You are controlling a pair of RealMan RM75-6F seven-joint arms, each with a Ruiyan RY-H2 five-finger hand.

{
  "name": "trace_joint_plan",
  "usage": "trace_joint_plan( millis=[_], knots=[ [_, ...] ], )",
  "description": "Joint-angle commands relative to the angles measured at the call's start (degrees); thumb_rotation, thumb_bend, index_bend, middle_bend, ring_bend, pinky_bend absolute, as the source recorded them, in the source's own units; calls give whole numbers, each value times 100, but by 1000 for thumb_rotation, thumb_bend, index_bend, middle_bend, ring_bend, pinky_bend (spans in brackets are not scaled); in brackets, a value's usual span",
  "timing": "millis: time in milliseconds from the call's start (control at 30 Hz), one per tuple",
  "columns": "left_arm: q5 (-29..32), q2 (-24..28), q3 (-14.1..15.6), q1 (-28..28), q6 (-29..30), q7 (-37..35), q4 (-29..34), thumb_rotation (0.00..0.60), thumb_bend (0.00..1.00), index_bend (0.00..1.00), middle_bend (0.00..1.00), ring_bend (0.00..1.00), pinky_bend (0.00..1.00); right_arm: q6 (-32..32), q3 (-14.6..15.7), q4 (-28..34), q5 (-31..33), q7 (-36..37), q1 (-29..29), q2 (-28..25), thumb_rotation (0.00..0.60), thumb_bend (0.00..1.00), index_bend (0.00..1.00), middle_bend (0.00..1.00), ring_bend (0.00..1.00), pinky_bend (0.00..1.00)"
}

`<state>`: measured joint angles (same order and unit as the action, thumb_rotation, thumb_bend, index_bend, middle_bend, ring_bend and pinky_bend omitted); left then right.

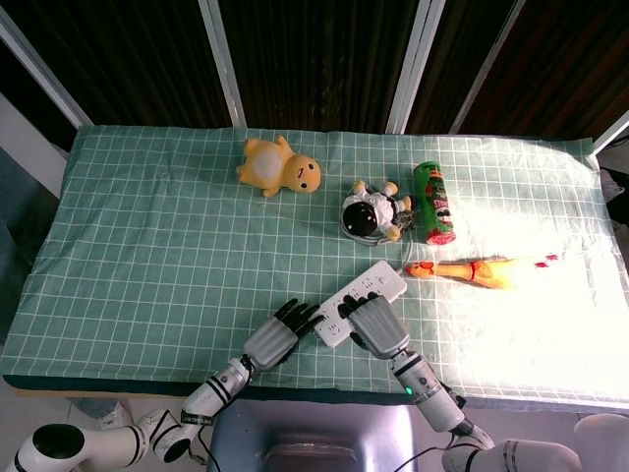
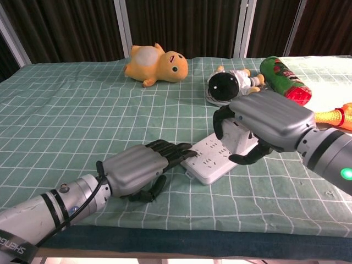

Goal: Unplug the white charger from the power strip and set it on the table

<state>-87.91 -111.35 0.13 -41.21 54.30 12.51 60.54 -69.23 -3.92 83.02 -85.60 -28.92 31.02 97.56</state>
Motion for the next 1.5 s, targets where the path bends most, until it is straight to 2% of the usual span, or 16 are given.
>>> trace_joint_plan(
  millis=[33, 367, 700, 733, 800, 833, 900, 1000, 1033, 1100, 1133, 1300, 1500],
  knots=[
    [-17, 39, -6, -2, 30, -26, 40, 600, 686, 0, 0, 0, 16, -144, 71, 151, -143, 71, -86, -227, 600, 450, 847, 578, 690, 690],
    [-85, 241, -26, 14, 191, -81, 233, 600, 687, 0, 0, 0, 17, -269, 577, 353, -377, -516, -468, -1284, 600, 450, 836, 578, 690, 691],
    [-111, 291, -74, -17, 254, -145, 257, 600, 687, 0, 0, 0, 16, 352, 755, 101, 230, -1684, -610, -1658, 600, 450, 767, 578, 673, 690],
    [-31, 179, -292, -220, 73, -248, 102, 600, 687, 0, 0, 0, 16, 390, 752, 95, 289, -1780, -616, -1665, 600, 450, 751, 577, 662, 691],
    [-74, 160, -236, -212, 97, -354, 2, 600, 687, 0, 0, 0, 16, 458, 728, 80, 437, -1993, -631, -1663, 600, 450, 712, 573, 637, 690],
    [-81, 119, -299, -268, 104, -406, -31, 600, 686, 0, 0, 0, 16, 498, 717, 83, 525, -2107, -637, -1664, 600, 450, 683, 560, 619, 688],
    [-93, 67, -316, -333, 62, -536, -181, 600, 685, 0, 0, 0, 16, 661, 714, 120, 714, -2312, -616, -1683, 600, 450, 605, 503, 559, 667],
    [-210, 112, -179, -236, 257, -601, -151, 600, 686, 0, 0, 0, 16, 870, 726, 230, 956, -2579, -573, -1750, 600, 450, 352, 341, 397, 555],
    [-233, 135, -146, -200, 318, -605, -118, 600, 685, 0, 0, 0, 16, 903, 723, 286, 1002, -2606, -563, -1777, 600, 444, 207, 267, 325, 494],
    [-270, 191, -96, -136, 428, -587, -41, 600, 685, 0, 0, 0, 16, 902, 715, 411, 989, -2545, -547, -1842, 600, 419, 52, 181, 240, 416],
    [-281, 217, -80, -115, 463, -569, -6, 600, 684, 0, 0, 0, 16, 863, 716, 456, 961, -2513, -557, -1875, 600, 399, 9, 146, 207, 389],
    [-337, 441, -28, -1, 677, -452, 328, 600, 685, 0, 0, 0, 17, 605, 745, 845, 782, -2274, -650, -2197, 600, 353, 0, 48, 113, 333],
    [-499, 980, 90, 185, 1047, -370, 1141, 600, 683, 0, 0, 0, 17, -65, 785, 1559, 452, -1364, -1018, -2888, 600, 329, 0, 23, 68, 282]
  ],
)
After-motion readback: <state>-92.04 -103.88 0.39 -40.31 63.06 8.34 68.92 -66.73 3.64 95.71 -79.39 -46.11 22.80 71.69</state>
